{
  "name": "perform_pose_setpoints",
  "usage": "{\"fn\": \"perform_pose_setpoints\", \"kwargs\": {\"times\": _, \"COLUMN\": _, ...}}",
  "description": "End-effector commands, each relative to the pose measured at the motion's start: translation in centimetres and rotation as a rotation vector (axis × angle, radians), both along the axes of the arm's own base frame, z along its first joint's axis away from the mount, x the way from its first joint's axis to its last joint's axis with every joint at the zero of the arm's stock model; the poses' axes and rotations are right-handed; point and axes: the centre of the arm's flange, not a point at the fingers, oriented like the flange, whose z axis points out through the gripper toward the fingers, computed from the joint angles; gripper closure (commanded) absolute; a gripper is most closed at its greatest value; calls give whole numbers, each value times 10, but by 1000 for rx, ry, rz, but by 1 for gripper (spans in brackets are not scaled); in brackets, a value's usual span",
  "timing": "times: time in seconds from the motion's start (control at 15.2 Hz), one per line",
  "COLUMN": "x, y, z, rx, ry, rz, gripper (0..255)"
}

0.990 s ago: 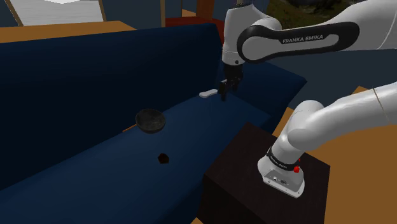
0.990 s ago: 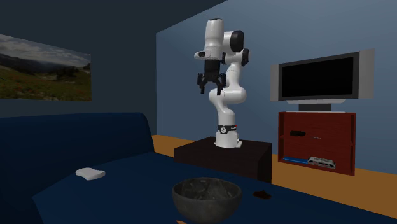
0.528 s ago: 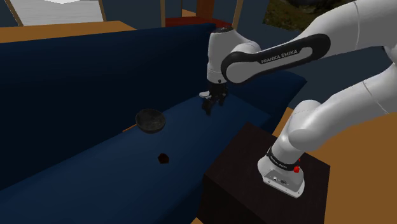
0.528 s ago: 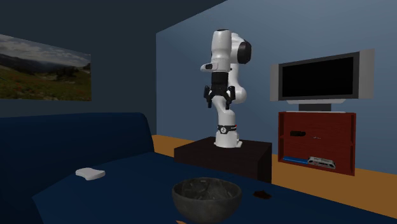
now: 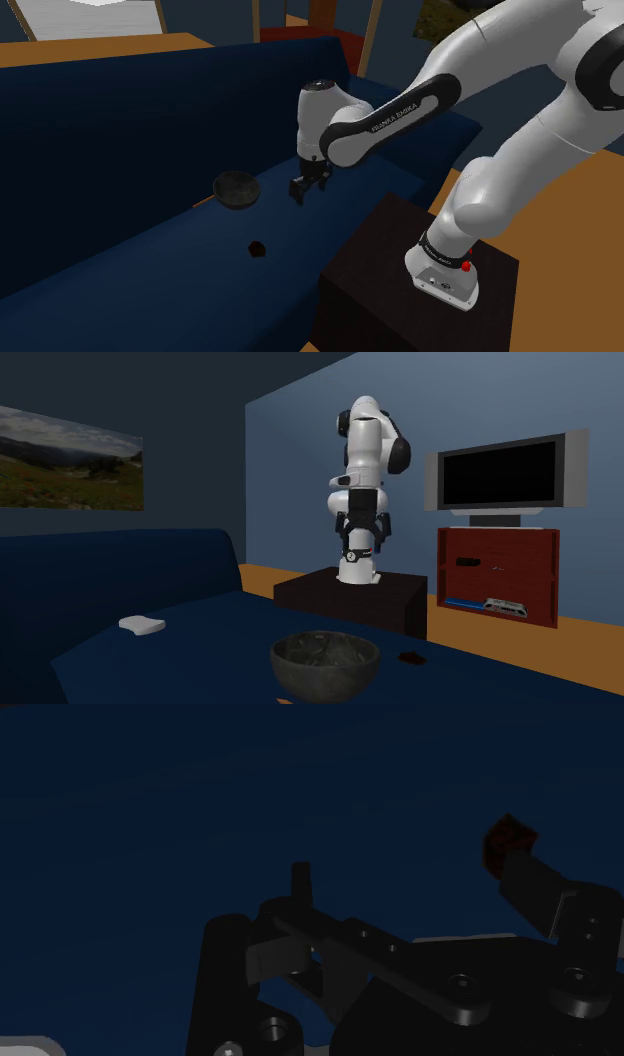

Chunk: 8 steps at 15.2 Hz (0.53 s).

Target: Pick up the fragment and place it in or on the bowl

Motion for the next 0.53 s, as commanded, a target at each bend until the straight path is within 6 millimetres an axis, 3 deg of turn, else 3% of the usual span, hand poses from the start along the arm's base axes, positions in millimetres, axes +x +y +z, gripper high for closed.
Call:
{"fn": "perform_pose_setpoints", "kwargs": {"times": 0.0, "x": 9, "y": 15, "z": -17, "rx": 12, "ry": -8, "rz": -9, "gripper": 0}}
{"fn": "perform_pose_setpoints", "kwargs": {"times": 0.46, "x": 41, "y": 70, "z": -77, "rx": 46, "ry": -34, "rz": -37, "gripper": 0}}
